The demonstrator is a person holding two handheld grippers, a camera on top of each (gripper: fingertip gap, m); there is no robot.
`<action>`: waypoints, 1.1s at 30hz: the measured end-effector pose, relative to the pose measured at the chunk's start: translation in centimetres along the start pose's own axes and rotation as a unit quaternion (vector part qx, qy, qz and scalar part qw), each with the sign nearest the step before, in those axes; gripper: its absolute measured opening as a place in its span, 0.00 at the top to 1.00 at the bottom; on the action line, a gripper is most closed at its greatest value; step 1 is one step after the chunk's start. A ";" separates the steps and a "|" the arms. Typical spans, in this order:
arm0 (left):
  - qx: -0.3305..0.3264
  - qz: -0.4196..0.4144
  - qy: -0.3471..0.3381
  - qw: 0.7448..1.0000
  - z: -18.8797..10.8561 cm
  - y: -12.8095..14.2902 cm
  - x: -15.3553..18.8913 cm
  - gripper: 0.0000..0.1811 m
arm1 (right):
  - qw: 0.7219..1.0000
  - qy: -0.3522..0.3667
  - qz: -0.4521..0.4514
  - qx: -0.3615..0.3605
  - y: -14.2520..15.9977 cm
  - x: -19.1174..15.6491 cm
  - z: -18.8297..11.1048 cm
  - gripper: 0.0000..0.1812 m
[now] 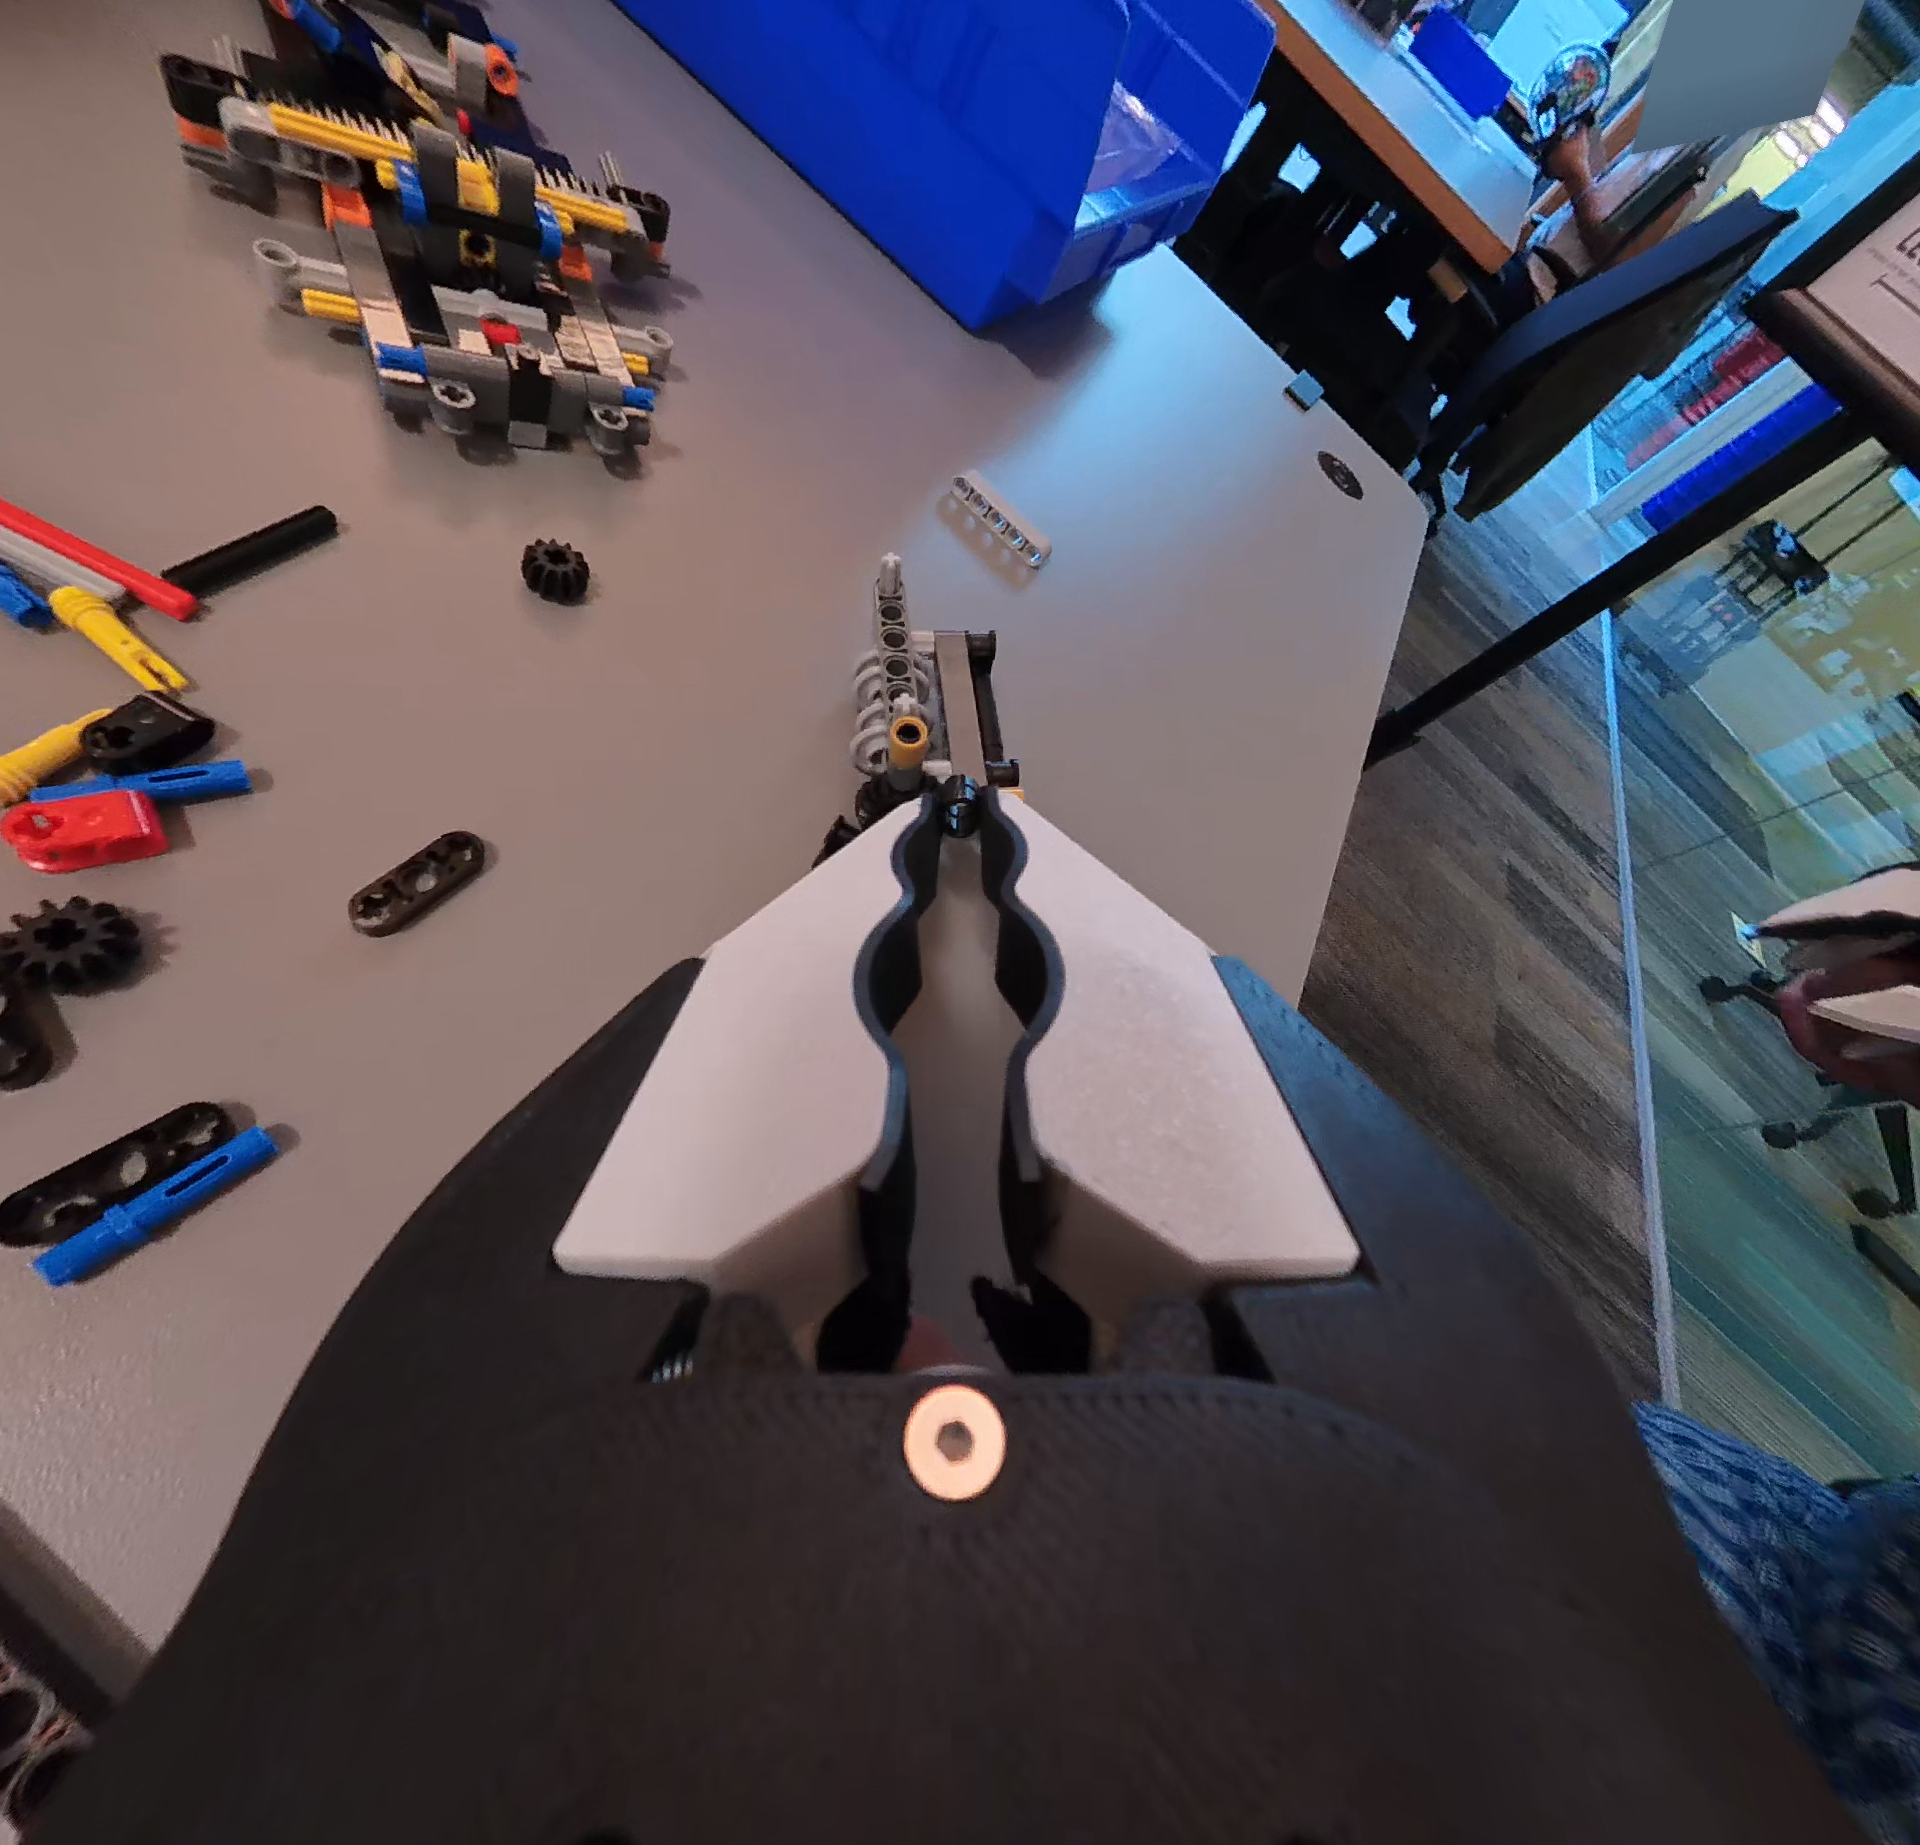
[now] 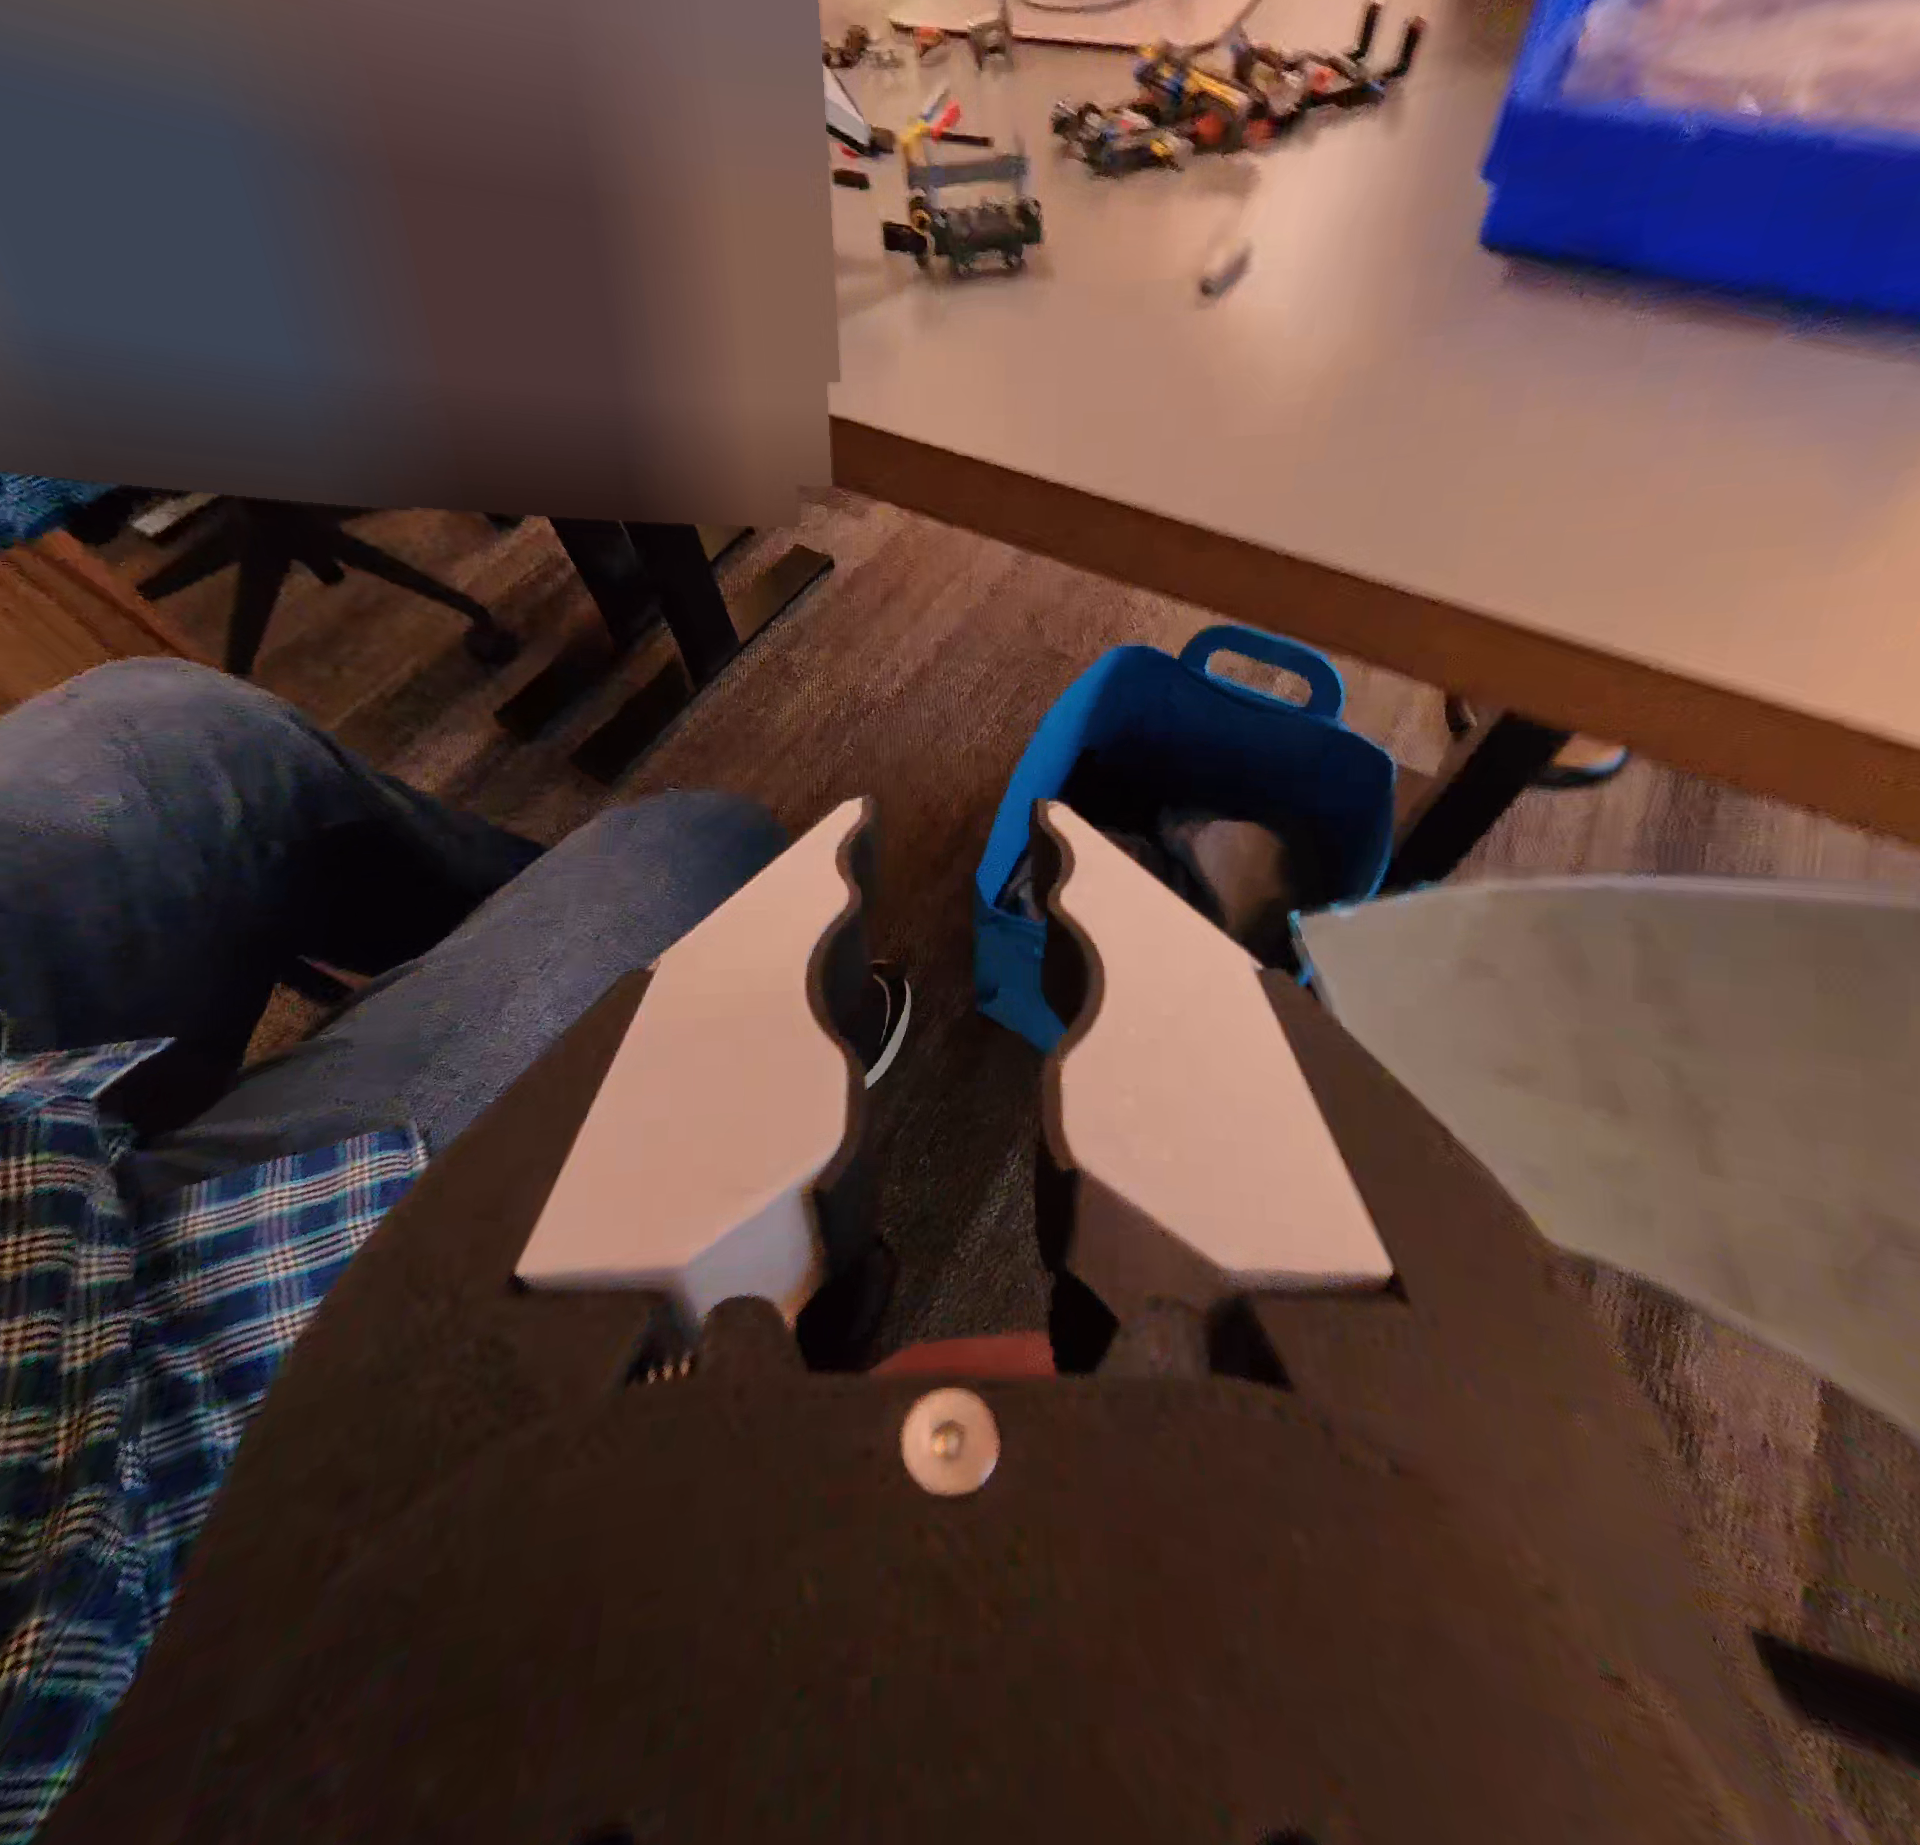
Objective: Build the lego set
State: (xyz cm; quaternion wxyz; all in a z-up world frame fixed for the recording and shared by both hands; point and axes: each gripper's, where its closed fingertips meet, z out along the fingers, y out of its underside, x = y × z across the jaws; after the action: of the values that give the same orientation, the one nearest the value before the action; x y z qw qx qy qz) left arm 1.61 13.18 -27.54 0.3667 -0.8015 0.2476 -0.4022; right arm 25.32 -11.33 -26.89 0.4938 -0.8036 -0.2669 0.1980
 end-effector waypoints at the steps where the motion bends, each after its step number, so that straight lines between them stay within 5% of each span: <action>1: 0.003 0.000 0.000 1.000 -0.1 -0.1 0.0 0.98 | 1.000 -0.008 -0.011 0.002 -0.9 -0.5 1.0 0.85; 8: 0.032 -0.002 -0.003 0.999 -0.7 -0.7 0.0 0.98 | 0.990 -0.053 -0.127 0.023 -6.8 -5.4 6.0 0.85; 16: 0.085 -0.002 0.028 0.996 -1.9 -1.7 1.1 0.98 | 0.983 -0.090 -0.151 0.060 -10.7 -8.7 10.4 0.92; 24: 0.151 0.002 -0.030 0.988 -9.3 -2.1 -2.7 0.97 | 0.938 -0.184 -0.290 0.038 -20.8 -8.5 25.1 0.96; 29: 0.190 -0.030 -0.054 0.980 -12.9 -2.2 -5.5 0.98 | 0.916 -0.207 -0.339 -0.058 -21.3 -6.7 36.3 0.95; 33: 0.181 -0.021 -0.061 0.981 -13.3 -2.5 -6.8 0.97 | 0.900 -0.224 -0.354 -0.122 -20.6 -5.8 42.5 0.92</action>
State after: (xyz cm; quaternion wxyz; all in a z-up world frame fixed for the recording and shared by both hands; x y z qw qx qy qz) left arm -12.89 14.23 -23.30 0.5112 -0.7501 0.1309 -0.3986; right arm -8.74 21.88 -26.43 0.3564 -0.6441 -0.6598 0.1506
